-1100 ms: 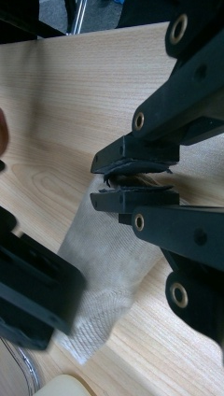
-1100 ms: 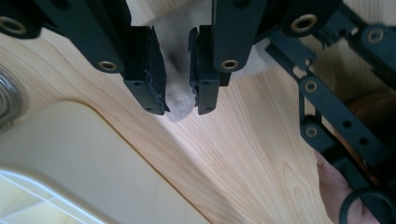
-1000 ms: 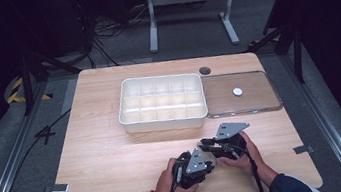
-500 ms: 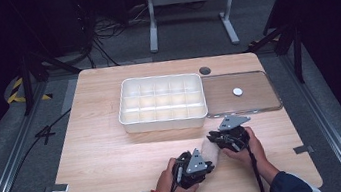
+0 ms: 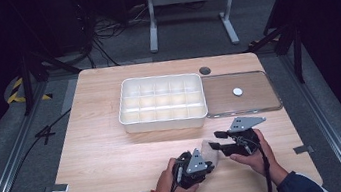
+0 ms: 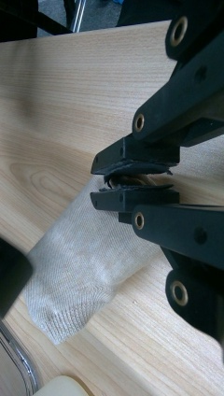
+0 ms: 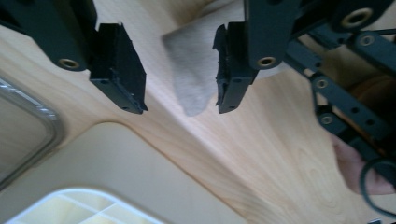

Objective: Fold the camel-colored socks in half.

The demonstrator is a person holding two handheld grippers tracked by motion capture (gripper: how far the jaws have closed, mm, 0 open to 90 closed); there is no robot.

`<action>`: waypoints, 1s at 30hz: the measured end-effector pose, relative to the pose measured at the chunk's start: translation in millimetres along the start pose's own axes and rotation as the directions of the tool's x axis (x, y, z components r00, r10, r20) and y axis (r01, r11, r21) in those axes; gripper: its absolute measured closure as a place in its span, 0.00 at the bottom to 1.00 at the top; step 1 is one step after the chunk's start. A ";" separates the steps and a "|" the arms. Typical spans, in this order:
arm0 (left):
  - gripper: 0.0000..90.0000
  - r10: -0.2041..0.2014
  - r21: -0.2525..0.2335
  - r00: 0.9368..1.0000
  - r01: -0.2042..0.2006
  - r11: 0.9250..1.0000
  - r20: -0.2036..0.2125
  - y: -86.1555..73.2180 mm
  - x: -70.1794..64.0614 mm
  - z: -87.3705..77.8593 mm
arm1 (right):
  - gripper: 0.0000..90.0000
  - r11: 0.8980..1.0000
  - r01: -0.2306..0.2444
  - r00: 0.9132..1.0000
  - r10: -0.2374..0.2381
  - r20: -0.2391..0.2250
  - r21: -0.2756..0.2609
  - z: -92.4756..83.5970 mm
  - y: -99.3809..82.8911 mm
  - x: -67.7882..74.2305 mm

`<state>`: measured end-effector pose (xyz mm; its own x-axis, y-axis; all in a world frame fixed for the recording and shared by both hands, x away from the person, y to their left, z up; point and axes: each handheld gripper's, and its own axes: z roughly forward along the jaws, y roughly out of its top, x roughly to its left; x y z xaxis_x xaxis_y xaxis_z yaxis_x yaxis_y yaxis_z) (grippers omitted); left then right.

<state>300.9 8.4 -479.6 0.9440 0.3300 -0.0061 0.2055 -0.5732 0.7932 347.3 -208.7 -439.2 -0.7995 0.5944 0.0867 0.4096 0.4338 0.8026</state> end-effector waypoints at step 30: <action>0.36 -0.030 0.153 0.990 0.051 0.987 -0.139 -27.3 28.5 -88.3 | 0.70 0.977 -0.110 0.951 0.156 -0.268 0.181 37.0 -15.8 -14.2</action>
<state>299.4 99.6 -447.7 0.8924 0.4480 0.0545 0.2908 -0.6633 0.6896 368.4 -199.0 -475.0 -0.8137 0.4516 0.3659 0.5675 0.4814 0.6680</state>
